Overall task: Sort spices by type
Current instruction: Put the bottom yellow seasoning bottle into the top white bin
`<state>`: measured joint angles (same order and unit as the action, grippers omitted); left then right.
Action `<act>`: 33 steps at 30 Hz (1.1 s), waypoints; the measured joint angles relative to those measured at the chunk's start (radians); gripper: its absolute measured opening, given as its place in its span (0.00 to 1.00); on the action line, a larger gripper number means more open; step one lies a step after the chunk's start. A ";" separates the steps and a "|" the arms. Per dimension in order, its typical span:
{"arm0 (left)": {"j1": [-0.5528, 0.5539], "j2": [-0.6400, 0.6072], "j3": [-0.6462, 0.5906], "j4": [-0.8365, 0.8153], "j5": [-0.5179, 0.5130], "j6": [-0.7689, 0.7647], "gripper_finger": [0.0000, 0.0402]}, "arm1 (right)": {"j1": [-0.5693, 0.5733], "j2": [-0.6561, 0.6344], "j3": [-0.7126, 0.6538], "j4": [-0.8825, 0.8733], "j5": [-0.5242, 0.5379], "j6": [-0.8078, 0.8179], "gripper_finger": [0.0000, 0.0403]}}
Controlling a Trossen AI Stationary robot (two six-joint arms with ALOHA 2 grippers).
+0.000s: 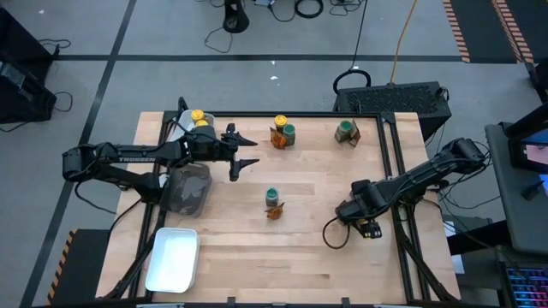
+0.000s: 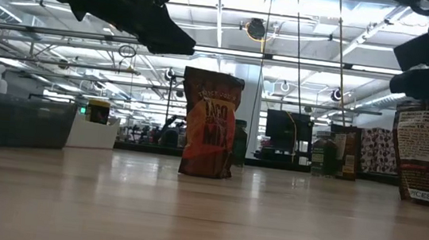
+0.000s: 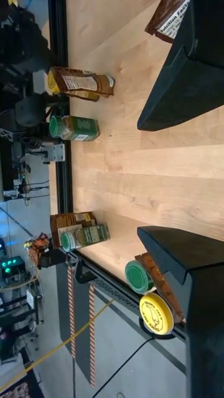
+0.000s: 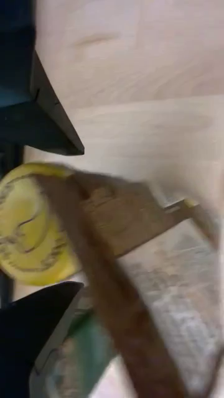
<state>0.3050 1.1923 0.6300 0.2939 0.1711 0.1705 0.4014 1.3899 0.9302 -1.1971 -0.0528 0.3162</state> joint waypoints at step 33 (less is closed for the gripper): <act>0.000 0.000 0.000 -0.008 0.000 -0.004 0.67 | -0.018 0.000 0.355 -0.377 0.005 0.049 0.53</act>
<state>0.3050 1.1923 0.6300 0.2856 0.1711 0.1665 0.3835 1.3897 1.2856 -1.5745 -0.0477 0.3653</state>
